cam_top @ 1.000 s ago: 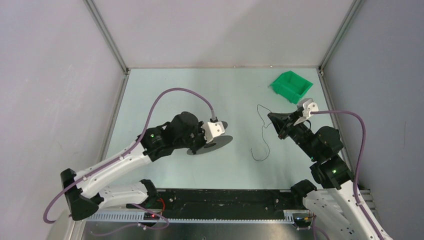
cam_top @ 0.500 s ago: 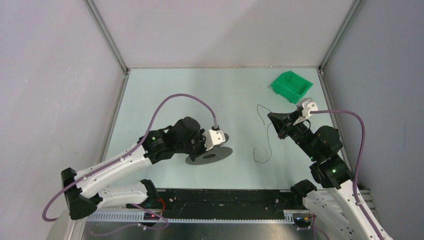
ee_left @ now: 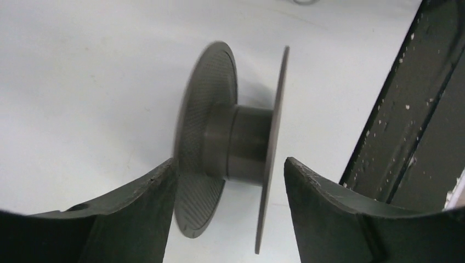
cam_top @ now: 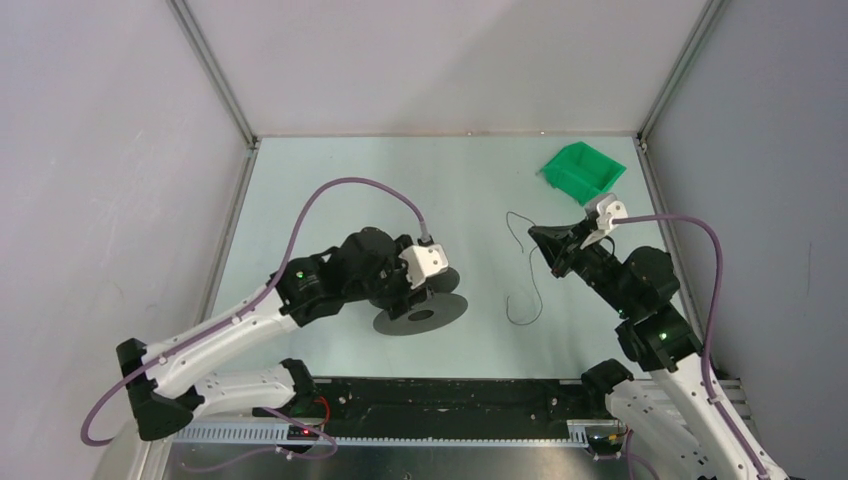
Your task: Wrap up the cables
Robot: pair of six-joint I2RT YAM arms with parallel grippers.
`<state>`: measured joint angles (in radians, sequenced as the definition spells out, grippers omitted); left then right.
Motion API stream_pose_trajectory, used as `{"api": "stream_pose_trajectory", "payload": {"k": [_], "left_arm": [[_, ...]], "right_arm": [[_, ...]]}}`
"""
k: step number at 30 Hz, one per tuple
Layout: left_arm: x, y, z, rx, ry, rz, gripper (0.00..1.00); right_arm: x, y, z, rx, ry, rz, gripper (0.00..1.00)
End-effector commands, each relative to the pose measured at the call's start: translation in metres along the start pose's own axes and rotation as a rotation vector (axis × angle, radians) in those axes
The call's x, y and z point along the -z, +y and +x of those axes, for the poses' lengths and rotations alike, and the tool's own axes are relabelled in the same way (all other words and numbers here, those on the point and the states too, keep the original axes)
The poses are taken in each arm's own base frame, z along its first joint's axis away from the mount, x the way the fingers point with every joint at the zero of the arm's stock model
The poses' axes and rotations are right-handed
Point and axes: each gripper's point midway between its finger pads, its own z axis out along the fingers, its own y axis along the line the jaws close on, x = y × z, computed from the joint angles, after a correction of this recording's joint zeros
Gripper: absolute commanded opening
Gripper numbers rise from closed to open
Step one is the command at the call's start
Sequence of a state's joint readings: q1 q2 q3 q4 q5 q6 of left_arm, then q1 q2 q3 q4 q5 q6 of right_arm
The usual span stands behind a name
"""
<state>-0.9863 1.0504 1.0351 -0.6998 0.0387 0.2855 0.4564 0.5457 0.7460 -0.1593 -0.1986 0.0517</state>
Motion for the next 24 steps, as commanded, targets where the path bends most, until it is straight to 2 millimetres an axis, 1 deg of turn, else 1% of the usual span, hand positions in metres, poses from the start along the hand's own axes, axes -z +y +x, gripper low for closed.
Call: {"api": "stream_pose_trajectory", "payload": {"k": [1, 2, 3, 6, 7, 8, 9, 11, 12, 13, 16, 18, 19, 20, 21, 24], "left_arm": [[0.037, 0.029, -0.057, 0.055, -0.181, -0.143, 0.74], [0.041, 0.033, -0.062, 0.081, -0.198, -0.166, 0.74], [0.049, 0.041, -0.073, 0.103, -0.237, -0.202, 0.73], [0.065, 0.052, -0.101, 0.235, -0.347, -0.253, 0.7], [0.069, 0.054, -0.112, 0.296, -0.398, -0.254, 0.69], [0.072, 0.054, -0.12, 0.322, -0.429, -0.246, 0.67], [0.076, 0.052, -0.132, 0.372, -0.486, -0.222, 0.67], [0.08, 0.049, -0.147, 0.424, -0.55, -0.185, 0.63], [0.081, 0.048, -0.151, 0.437, -0.566, -0.18, 0.62], [0.083, 0.05, -0.155, 0.454, -0.586, -0.181, 0.62], [0.077, 0.053, -0.155, 0.472, -0.592, -0.176, 0.63], [0.07, 0.058, -0.155, 0.515, -0.598, -0.127, 0.62], [0.066, 0.058, -0.156, 0.542, -0.6, -0.069, 0.61], [0.065, 0.052, -0.161, 0.532, -0.618, -0.006, 0.6], [0.064, 0.055, -0.161, 0.532, -0.624, 0.004, 0.61], [0.061, 0.048, -0.168, 0.457, -0.662, 0.062, 0.63]], "right_arm": [[-0.011, 0.017, -0.013, 0.008, -0.041, -0.104, 0.06], [-0.016, 0.019, -0.013, 0.011, -0.044, -0.123, 0.05], [-0.018, 0.023, -0.014, 0.013, -0.046, -0.143, 0.05], [-0.03, 0.029, -0.019, -0.002, -0.071, -0.185, 0.05], [-0.032, 0.032, -0.019, -0.006, -0.074, -0.206, 0.05], [-0.036, 0.035, -0.02, -0.017, -0.078, -0.221, 0.05], [-0.039, 0.038, -0.017, -0.023, -0.073, -0.243, 0.05], [-0.042, 0.046, -0.022, -0.023, -0.102, -0.285, 0.04], [-0.044, 0.049, -0.02, -0.03, -0.097, -0.301, 0.04], [-0.044, 0.053, -0.022, -0.028, -0.108, -0.321, 0.04], [-0.043, 0.063, -0.027, -0.052, -0.128, -0.371, 0.04], [-0.04, 0.069, -0.031, -0.071, -0.148, -0.404, 0.05], [-0.038, 0.072, -0.033, -0.072, -0.16, -0.42, 0.05], [-0.037, 0.074, -0.033, -0.088, -0.161, -0.432, 0.05], [-0.036, 0.077, -0.034, -0.097, -0.165, -0.447, 0.05], [-0.035, 0.081, -0.034, -0.117, -0.168, -0.467, 0.05]]}}
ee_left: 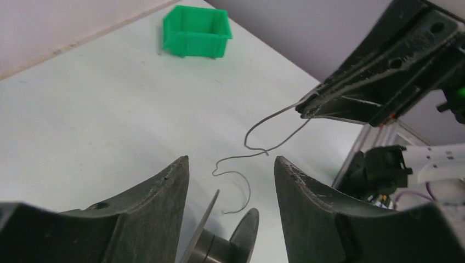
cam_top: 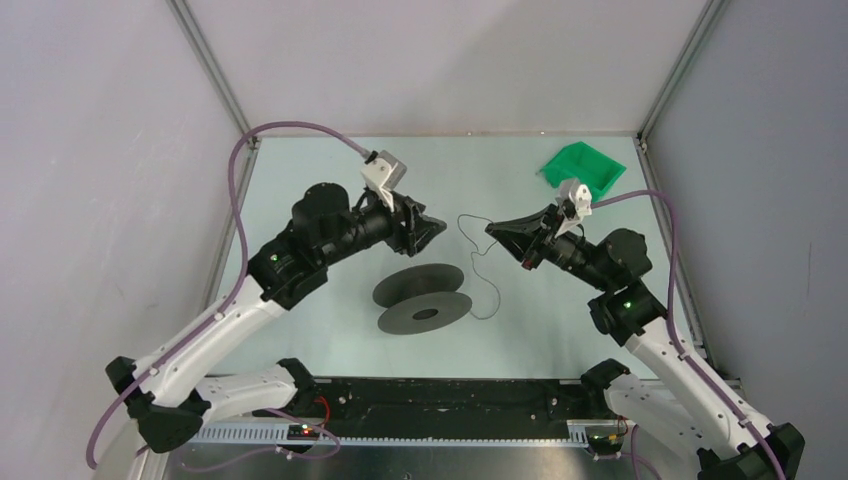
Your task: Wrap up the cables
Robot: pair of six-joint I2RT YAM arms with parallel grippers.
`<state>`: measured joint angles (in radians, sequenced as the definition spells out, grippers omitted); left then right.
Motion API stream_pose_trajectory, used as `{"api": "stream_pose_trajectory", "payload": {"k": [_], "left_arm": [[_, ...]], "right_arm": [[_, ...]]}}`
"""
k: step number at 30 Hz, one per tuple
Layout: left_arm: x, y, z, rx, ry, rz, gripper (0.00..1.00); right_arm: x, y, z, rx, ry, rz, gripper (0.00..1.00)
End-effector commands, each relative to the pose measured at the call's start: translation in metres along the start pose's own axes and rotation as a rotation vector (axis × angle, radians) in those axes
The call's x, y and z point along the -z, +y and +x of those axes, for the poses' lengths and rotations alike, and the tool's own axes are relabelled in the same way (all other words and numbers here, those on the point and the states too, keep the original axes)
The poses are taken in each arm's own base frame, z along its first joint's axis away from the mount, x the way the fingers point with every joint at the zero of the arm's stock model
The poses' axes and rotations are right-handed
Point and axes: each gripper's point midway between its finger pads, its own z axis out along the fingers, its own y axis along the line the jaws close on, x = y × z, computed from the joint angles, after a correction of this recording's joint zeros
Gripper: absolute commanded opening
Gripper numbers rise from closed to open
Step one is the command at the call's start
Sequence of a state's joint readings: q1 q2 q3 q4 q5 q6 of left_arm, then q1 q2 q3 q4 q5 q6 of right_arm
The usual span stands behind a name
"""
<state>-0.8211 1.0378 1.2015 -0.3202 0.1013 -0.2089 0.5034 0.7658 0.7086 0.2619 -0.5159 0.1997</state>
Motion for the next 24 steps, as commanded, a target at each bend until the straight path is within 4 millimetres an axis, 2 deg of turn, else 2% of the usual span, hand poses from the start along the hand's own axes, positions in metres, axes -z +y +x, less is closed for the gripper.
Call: {"api": "stream_pose_trajectory", "payload": {"k": [1, 4, 9, 14, 18, 22, 24], "left_arm": [[-0.007, -0.032, -0.01, -0.012, -0.058, 0.209, 0.63], [-0.012, -0.039, -0.008, -0.039, -0.102, 0.269, 0.63], [-0.023, -0.031, 0.01, -0.046, -0.083, 0.252, 0.61], [-0.032, -0.03, 0.014, -0.05, -0.088, 0.255, 0.54], [-0.035, -0.028, 0.014, -0.048, -0.092, 0.248, 0.44], [-0.034, -0.023, 0.016, -0.058, -0.098, 0.222, 0.18], [-0.033, -0.019, 0.017, -0.069, -0.102, 0.204, 0.09]], "right_arm": [[-0.001, 0.021, -0.018, -0.02, -0.078, -0.092, 0.05], [-0.002, 0.024, -0.019, -0.032, -0.085, -0.107, 0.05], [-0.003, 0.026, -0.018, -0.056, -0.084, -0.11, 0.05], [-0.002, 0.03, -0.016, -0.072, -0.085, -0.119, 0.05], [0.0, 0.028, -0.009, -0.083, -0.072, -0.104, 0.05], [0.002, 0.025, -0.001, -0.082, -0.051, -0.084, 0.05], [0.004, 0.022, 0.001, -0.073, -0.044, -0.066, 0.05]]}}
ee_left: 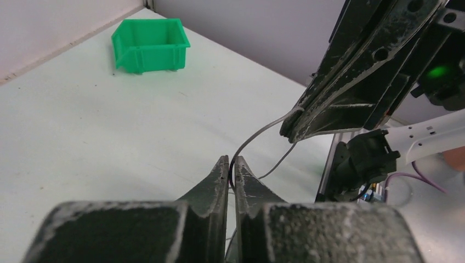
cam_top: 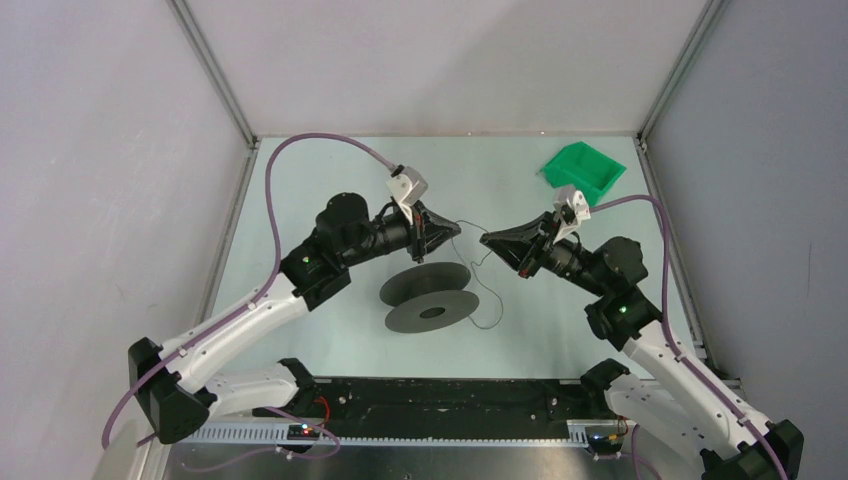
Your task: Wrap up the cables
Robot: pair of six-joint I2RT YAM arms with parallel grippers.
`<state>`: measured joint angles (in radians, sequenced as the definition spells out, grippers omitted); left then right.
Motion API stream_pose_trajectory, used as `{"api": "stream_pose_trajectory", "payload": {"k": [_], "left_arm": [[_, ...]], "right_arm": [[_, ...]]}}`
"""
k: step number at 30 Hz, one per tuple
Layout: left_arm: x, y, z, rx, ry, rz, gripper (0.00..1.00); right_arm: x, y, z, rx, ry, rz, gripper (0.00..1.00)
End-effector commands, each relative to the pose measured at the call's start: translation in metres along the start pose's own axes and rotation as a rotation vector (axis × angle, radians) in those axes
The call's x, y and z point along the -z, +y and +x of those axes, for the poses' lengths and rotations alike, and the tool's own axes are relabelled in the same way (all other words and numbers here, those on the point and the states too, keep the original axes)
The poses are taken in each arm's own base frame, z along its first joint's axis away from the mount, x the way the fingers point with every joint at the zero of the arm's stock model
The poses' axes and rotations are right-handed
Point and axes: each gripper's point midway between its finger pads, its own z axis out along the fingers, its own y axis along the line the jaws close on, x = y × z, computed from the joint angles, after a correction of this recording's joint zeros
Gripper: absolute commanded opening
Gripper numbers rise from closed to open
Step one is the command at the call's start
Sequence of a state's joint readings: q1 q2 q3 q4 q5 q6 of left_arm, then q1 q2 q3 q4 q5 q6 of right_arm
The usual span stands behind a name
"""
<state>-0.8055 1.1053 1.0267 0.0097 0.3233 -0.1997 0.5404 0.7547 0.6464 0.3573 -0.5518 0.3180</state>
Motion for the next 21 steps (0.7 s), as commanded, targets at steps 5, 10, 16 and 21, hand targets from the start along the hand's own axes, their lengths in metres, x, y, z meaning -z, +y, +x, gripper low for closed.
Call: {"api": "stream_pose_trajectory", "payload": {"k": [5, 10, 16, 21], "left_arm": [[0.014, 0.013, 0.008, -0.109, 0.001, -0.064, 0.0], [0.021, 0.018, 0.029, -0.151, 0.12, -0.073, 0.0], [0.027, 0.017, 0.036, -0.199, 0.174, -0.06, 0.0], [0.026, 0.019, 0.04, -0.192, 0.208, -0.064, 0.0]], "right_arm": [[0.01, -0.014, 0.002, 0.073, 0.011, 0.098, 0.05], [0.01, -0.019, 0.024, 0.133, 0.083, 0.071, 0.09], [0.007, -0.014, 0.027, 0.146, 0.094, 0.024, 0.28], [-0.002, -0.002, 0.022, 0.139, 0.066, -0.058, 0.41]]}}
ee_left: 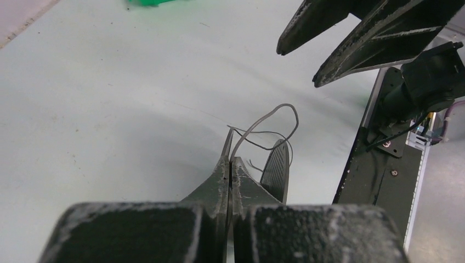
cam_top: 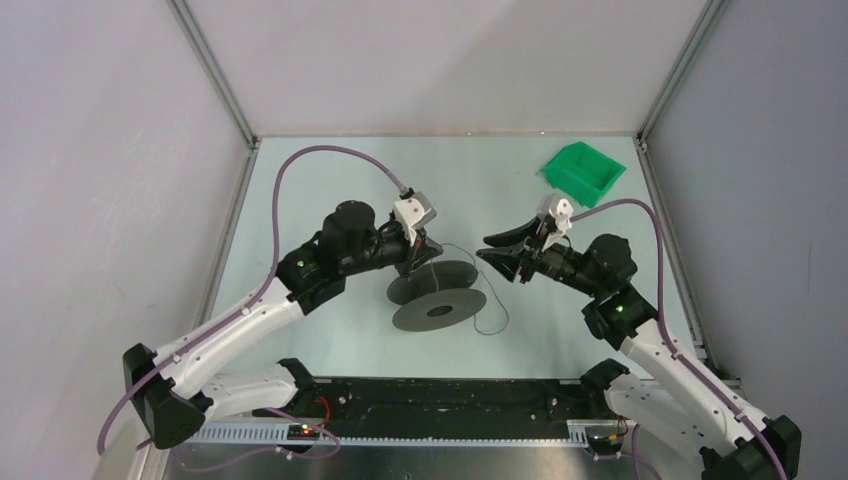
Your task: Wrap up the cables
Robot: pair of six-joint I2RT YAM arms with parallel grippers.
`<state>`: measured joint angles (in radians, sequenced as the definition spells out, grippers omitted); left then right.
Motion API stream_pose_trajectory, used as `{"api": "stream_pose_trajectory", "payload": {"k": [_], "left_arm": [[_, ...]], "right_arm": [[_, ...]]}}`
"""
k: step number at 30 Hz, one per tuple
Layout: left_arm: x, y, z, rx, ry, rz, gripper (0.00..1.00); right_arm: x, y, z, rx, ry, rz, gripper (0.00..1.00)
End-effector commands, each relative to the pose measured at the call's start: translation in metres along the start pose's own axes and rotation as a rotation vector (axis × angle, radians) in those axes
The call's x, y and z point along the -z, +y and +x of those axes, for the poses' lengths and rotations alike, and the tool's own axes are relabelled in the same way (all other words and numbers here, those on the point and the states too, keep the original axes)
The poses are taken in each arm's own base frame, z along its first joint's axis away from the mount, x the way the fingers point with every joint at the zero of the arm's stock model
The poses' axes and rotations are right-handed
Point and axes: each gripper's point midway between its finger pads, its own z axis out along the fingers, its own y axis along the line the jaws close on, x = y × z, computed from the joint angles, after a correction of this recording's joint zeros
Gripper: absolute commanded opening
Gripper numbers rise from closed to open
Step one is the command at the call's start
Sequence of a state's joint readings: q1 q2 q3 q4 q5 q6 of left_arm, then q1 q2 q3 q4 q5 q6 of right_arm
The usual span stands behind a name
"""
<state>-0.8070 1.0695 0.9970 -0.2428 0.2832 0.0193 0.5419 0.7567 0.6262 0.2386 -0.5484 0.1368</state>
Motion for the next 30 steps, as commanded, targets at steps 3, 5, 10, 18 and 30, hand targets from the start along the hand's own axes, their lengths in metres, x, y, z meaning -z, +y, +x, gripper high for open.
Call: {"api": "stream_pose_trajectory", "payload": {"k": [3, 5, 10, 18, 30], "left_arm": [[0.005, 0.002, -0.016, -0.045, -0.007, -0.008, 0.0], [0.005, 0.001, -0.014, -0.046, 0.0, -0.002, 0.0], [0.005, 0.001, -0.013, -0.054, 0.012, 0.003, 0.0], [0.008, 0.009, -0.005, -0.063, 0.038, -0.046, 0.0], [0.015, 0.035, 0.022, -0.093, 0.129, -0.184, 0.33]], "right_arm": [[-0.015, 0.018, -0.019, 0.026, -0.074, -0.126, 0.44], [-0.022, 0.018, -0.016, 0.02, -0.063, -0.14, 0.46], [-0.039, 0.017, 0.0, 0.035, -0.001, -0.168, 0.48], [-0.051, 0.004, 0.017, 0.06, 0.053, -0.139, 0.0], [-0.066, 0.013, 0.038, 0.047, 0.086, -0.206, 0.0]]}}
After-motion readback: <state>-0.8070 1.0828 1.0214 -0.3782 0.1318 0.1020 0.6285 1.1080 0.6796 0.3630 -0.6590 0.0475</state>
